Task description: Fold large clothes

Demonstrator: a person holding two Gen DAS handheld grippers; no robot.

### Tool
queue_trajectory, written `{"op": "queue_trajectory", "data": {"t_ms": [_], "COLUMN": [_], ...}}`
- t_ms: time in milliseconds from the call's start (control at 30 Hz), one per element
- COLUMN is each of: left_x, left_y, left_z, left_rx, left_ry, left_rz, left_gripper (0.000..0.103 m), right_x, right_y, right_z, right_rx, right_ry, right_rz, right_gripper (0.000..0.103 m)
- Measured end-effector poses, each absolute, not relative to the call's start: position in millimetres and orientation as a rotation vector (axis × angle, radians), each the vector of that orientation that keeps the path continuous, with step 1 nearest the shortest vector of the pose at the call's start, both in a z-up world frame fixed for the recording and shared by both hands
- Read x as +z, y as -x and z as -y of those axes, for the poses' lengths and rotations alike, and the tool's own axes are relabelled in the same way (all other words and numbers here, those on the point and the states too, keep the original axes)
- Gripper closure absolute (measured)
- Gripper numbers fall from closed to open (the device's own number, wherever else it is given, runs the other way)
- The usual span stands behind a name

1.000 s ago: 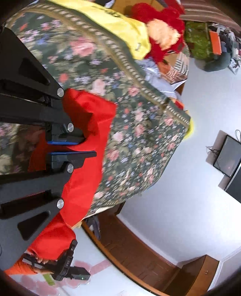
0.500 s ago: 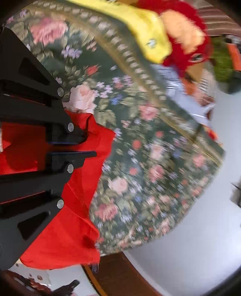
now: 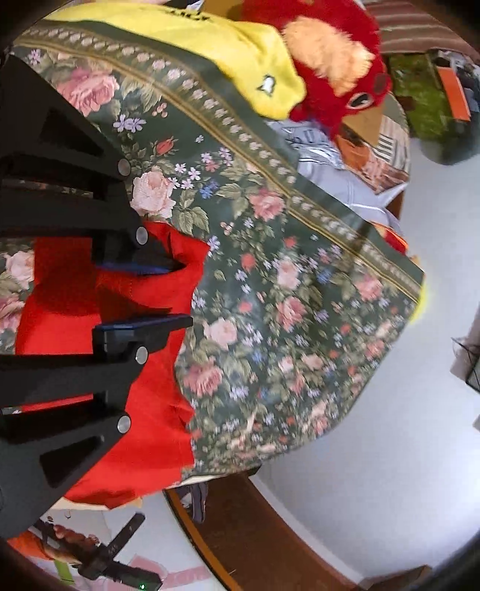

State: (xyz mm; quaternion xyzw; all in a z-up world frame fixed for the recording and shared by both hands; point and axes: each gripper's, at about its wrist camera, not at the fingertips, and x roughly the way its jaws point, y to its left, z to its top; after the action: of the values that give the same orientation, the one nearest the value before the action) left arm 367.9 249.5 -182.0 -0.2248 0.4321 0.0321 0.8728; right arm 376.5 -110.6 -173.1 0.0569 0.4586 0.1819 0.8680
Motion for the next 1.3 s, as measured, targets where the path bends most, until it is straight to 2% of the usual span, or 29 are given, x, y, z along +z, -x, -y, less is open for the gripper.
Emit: {"op": "queue_trajectory", "data": {"t_ms": [67, 100, 133, 200, 367, 433, 600, 667, 700, 733, 833, 933, 1200, 1300], "left_x": [-169.7, -163.8, -155.7, -141.3, -139.1, -150.2, -200.2, -222.8, -234.3, -249.0, -279.6, -295.0, -285.1, -286.1], "left_y": [-362.2, -359.3, -354.5, -346.3, -342.9, -340.9, -339.3, -338.7, -338.4, -337.7, -333.9, -330.1, -314.9, -309.8], "left_z": [-247.8, -248.0, -248.6, -248.7, -238.3, -229.3, -194.7, -179.8, -173.7, -165.9, -153.1, -157.5, -168.4, -191.7], "left_rx": [0.058, 0.067, 0.084, 0.115, 0.104, 0.084, 0.011, -0.022, -0.037, -0.054, -0.069, -0.032, 0.04, 0.147], "left_ry": [0.468, 0.467, 0.461, 0.444, 0.372, 0.35, 0.282, 0.271, 0.268, 0.267, 0.265, 0.316, 0.283, 0.29], "left_rz": [-0.871, -0.849, -0.818, -0.751, -0.788, -0.822, -0.951, -1.007, -1.036, -1.072, -1.117, -1.099, -1.067, -1.065], "left_gripper": [0.081, 0.066, 0.046, 0.036, 0.036, 0.036, 0.036, 0.036, 0.036, 0.036, 0.034, 0.021, 0.021, 0.021], "right_x": [-168.3, -166.9, -166.0, -166.1, -177.1, -185.3, -211.9, -218.2, -221.3, -222.1, -227.2, -234.3, -241.0, -250.9], "right_y": [-367.4, -362.6, -357.5, -348.3, -334.9, -331.7, -327.7, -325.0, -323.7, -321.7, -318.8, -316.3, -308.1, -310.4], "right_z": [90.8, 81.8, 72.5, 55.7, 22.6, 13.8, 0.9, 5.1, 11.4, 17.4, 36.6, 56.8, 120.8, 140.1], "right_rx": [0.422, 0.443, 0.461, 0.495, 0.558, 0.568, 0.575, 0.58, 0.576, 0.581, 0.576, 0.491, 0.385, 0.317], "right_ry": [-0.071, -0.051, -0.03, 0.014, 0.089, 0.101, 0.179, 0.179, 0.167, 0.15, 0.118, 0.131, 0.077, 0.013], "right_rz": [-0.945, -0.938, -0.93, -0.916, -0.941, -0.958, -1.035, -1.044, -1.042, -1.04, -1.053, -1.057, -1.046, -1.103], "right_gripper": [0.075, 0.065, 0.056, 0.048, 0.044, 0.038, 0.035, 0.027, 0.018, 0.016, 0.014, 0.014, 0.014, 0.014]}}
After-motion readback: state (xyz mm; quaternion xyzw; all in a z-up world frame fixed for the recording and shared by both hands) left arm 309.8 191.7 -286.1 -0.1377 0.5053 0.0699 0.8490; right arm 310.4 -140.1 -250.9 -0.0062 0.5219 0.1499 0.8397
